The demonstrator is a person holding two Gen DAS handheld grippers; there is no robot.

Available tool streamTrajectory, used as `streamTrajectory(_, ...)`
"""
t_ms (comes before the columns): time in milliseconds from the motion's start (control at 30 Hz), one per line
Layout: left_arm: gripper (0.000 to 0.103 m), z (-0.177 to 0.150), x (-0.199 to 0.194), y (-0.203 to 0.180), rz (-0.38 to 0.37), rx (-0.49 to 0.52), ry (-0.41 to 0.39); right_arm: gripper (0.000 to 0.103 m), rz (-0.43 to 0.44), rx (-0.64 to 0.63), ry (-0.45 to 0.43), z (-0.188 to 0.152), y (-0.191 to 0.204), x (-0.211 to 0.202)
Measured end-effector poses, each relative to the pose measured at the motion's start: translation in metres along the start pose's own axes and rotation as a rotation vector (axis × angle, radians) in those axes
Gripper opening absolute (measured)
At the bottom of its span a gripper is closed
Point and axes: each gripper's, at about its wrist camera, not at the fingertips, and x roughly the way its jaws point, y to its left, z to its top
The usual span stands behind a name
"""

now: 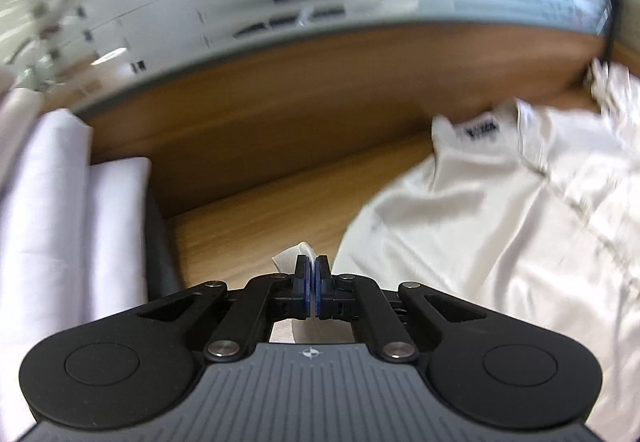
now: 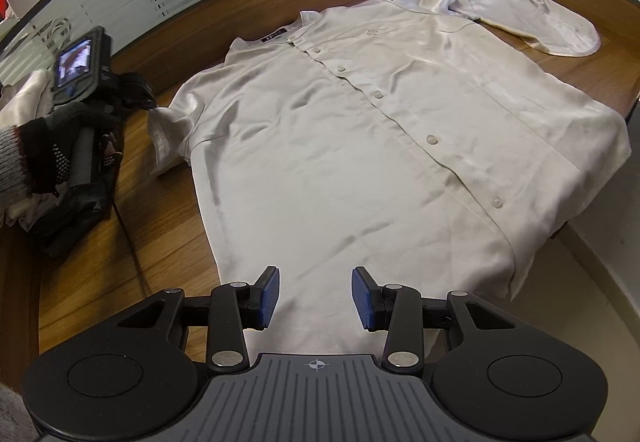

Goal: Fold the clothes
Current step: 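Pinch the shirt side edge with the left gripper and lift it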

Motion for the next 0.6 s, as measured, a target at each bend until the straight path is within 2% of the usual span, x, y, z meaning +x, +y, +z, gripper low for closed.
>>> streamTrajectory(133,0.002,0.0,-0.028,0.003,0.045,-0.045,-0.045,0.043,0.006,-0.002,0.0,0.001,-0.001,0.0)
streamTrajectory(233,0.001,-0.001,-0.044,0.002,0.119,-0.055,-0.056,0.043,0.011,-0.011,0.001,0.003,-0.001,0.001)
streamTrajectory(333,0.001,0.002,-0.053,0.001,0.118,-0.064,-0.038,0.043,0.029,-0.025,0.009,0.004,0.0,0.004)
streamTrajectory(600,0.001,0.01,-0.061,-0.009,0.089,-0.032,-0.069,0.043,0.079,-0.093,0.045,0.003,0.008,0.012)
